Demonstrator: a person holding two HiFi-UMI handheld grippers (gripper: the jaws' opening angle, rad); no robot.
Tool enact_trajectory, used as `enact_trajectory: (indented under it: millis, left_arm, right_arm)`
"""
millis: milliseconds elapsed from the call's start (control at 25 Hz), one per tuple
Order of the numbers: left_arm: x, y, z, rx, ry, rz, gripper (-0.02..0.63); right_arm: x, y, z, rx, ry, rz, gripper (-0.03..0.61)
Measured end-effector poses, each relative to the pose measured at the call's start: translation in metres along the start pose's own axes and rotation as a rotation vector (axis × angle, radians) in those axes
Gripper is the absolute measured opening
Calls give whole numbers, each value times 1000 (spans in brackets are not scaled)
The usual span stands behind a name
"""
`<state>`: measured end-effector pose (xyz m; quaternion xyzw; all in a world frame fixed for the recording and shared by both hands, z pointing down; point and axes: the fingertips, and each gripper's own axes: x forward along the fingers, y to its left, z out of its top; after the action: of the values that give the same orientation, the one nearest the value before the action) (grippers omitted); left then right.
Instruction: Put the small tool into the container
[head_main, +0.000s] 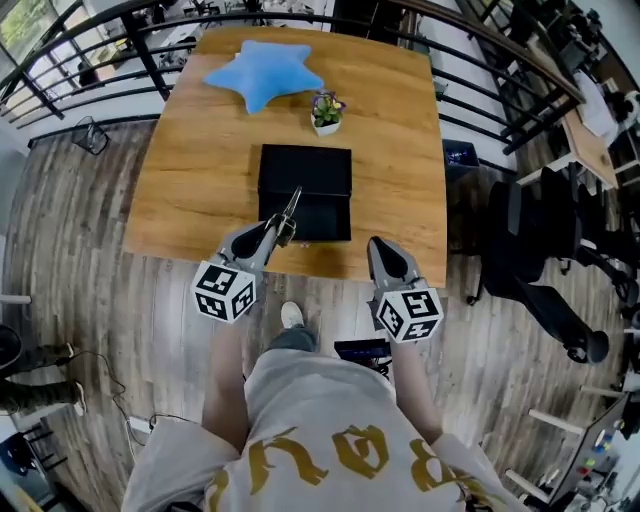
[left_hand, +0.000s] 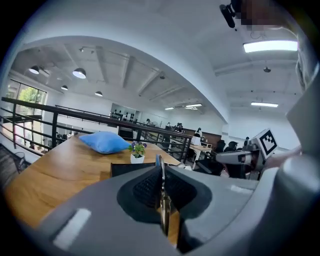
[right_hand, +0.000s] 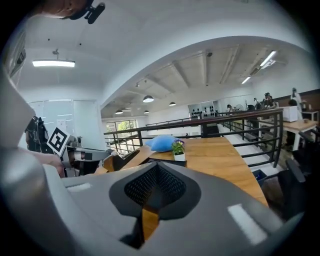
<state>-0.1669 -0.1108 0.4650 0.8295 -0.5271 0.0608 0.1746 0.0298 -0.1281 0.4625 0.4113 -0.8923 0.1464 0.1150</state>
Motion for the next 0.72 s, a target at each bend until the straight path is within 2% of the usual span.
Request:
enact_trajectory:
  millis: [120, 240, 400, 520, 720]
  left_arm:
    - [20, 25, 4, 6, 12, -56, 19]
    - [37, 32, 2, 26, 38, -97, 19]
    - [56, 25, 2, 133, 64, -202, 19]
    - [64, 18, -2, 188, 95, -268, 19]
    - [79, 13, -12, 232, 159, -298, 19]
  right_arm:
    - [22, -6, 11, 0, -14, -44, 23]
    - [30, -14, 16, 12, -21, -80, 23]
    - [37, -25, 18, 34, -25, -115, 23]
    - [44, -26, 18, 44, -23, -116, 23]
    - [52, -29, 15, 48, -20, -102, 23]
